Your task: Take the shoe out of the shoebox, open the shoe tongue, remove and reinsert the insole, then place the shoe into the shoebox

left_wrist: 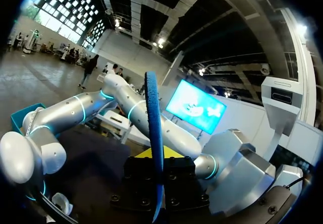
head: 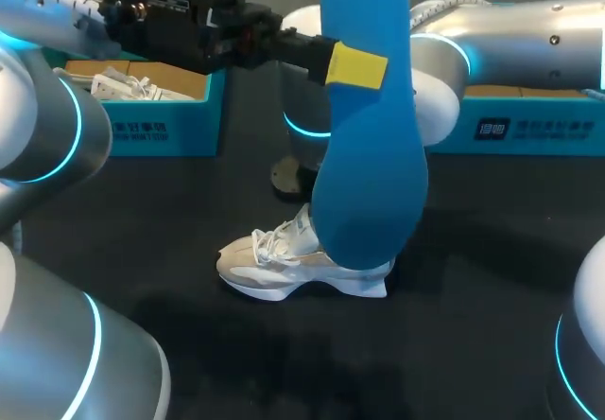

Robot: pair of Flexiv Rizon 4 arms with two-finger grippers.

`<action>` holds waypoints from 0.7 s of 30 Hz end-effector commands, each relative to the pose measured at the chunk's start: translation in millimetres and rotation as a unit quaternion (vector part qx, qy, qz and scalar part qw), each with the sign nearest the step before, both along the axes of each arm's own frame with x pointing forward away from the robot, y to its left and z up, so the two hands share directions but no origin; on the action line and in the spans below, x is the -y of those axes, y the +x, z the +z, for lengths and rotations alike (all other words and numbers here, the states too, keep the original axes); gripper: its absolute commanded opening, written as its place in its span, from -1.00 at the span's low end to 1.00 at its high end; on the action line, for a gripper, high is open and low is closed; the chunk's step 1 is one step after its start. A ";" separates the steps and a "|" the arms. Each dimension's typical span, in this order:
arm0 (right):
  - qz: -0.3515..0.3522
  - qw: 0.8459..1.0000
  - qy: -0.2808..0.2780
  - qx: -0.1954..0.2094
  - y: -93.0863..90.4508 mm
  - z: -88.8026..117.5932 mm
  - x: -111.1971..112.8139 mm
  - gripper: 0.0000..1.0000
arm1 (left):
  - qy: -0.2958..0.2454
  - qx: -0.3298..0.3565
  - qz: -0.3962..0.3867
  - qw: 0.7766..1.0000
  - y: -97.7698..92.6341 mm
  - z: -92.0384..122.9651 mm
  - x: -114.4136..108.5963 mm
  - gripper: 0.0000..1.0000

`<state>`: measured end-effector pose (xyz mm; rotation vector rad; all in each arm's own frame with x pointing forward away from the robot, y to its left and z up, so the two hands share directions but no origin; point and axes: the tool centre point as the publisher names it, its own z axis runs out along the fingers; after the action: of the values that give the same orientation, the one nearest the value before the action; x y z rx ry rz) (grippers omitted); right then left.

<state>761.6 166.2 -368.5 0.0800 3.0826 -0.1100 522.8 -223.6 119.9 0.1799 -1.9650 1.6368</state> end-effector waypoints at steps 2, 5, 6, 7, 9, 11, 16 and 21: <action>-0.003 1.000 0.006 -0.002 1.6 -11.0 5.2 1.00 | -0.001 0.000 0.000 1.000 -0.1 -0.7 1.9 -1.00; -0.004 1.000 0.007 -0.003 2.5 -14.9 7.2 1.00 | -0.001 0.000 0.000 1.000 -0.1 -0.7 1.9 -1.00; -0.005 1.000 0.008 -0.002 3.1 -16.2 8.1 1.00 | -0.001 0.000 0.000 1.000 -0.1 -0.7 1.9 -1.00; -0.006 1.000 0.009 -0.001 3.6 -17.0 8.9 1.00 | -0.001 0.000 0.000 1.000 -0.1 -0.7 1.9 -1.00; -0.008 1.000 0.007 0.000 4.1 -18.7 10.3 1.00 | -0.001 0.000 0.000 1.000 -0.1 -0.7 1.9 -1.00; -0.009 1.000 0.007 0.000 4.4 -20.1 11.5 1.00 | -0.001 0.000 0.000 1.000 -0.1 -0.7 1.9 -1.00; -0.021 1.000 0.008 0.007 6.1 -18.3 20.6 1.00 | -0.001 0.000 0.000 1.000 -0.1 -0.7 1.9 -1.00; -0.027 1.000 0.007 0.007 10.0 -18.5 26.4 1.00 | -0.001 0.000 0.000 1.000 -0.1 -0.7 1.9 -1.00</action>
<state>772.2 144.7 -388.6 0.1645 3.0693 -0.1013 522.8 -223.8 119.9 0.1799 -1.9652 1.6366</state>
